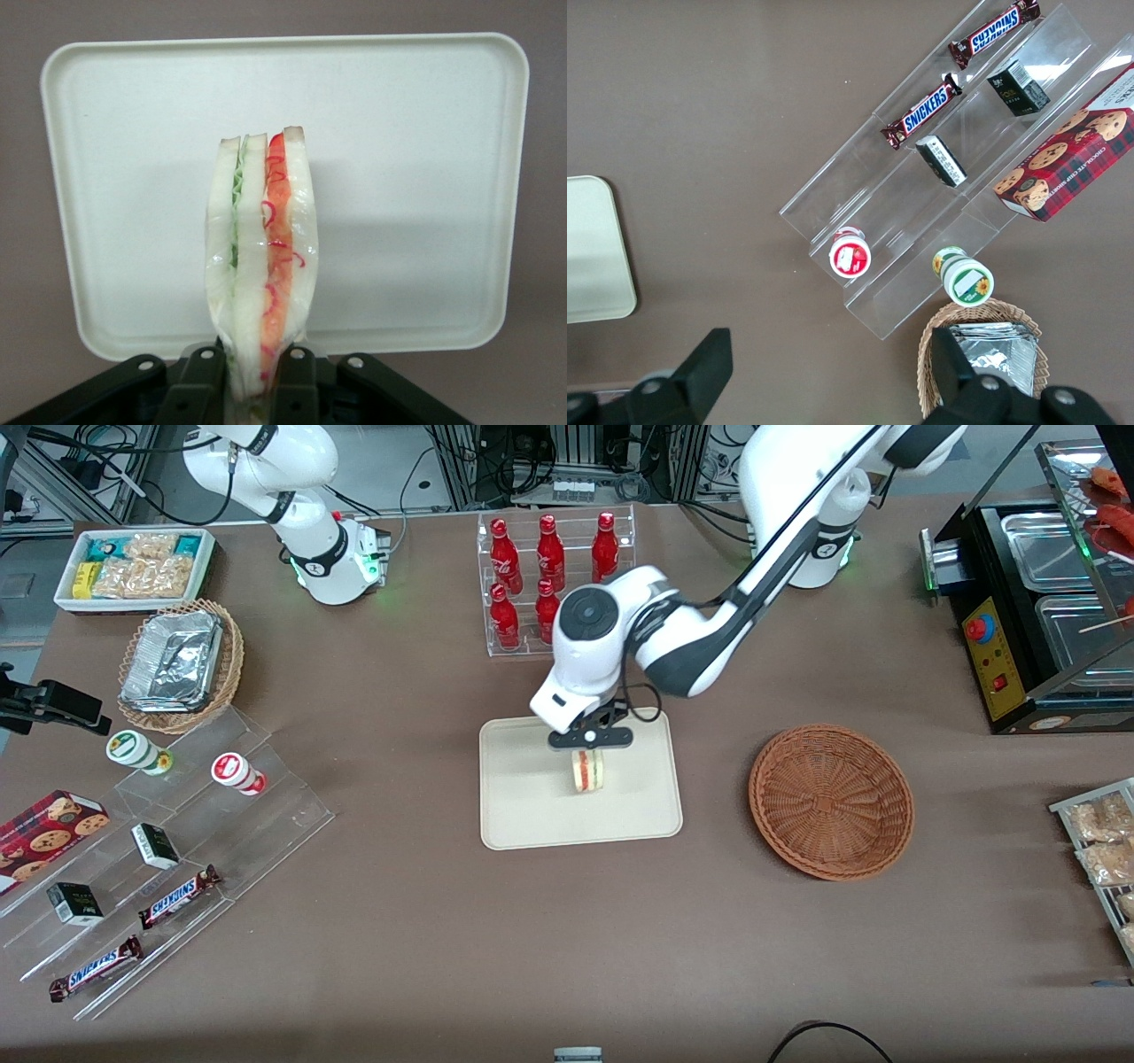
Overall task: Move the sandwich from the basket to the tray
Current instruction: 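Lower the sandwich onto the tray and open the left gripper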
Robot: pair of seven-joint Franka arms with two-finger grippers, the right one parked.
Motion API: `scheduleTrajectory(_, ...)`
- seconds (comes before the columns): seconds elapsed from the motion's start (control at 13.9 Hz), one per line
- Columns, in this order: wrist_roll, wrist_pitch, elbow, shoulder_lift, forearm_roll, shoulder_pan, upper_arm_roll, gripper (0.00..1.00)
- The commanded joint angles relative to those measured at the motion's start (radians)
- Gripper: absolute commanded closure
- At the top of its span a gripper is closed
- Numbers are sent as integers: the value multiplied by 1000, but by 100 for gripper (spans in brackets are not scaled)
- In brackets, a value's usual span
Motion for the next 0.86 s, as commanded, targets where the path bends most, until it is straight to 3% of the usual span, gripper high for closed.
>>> scheduleTrajectory(0.0,-25,26,75,76,58,-20,8,100)
scheduleTrajectory(0.29,-84,143,73,138,96,-35,16,100)
scheduleTrajectory(0.58,-102,141,67,144,124,-35,30,100)
scheduleTrajectory(0.65,-104,140,66,145,123,-35,30,85)
scheduleTrajectory(0.79,-102,143,67,158,126,-38,31,31)
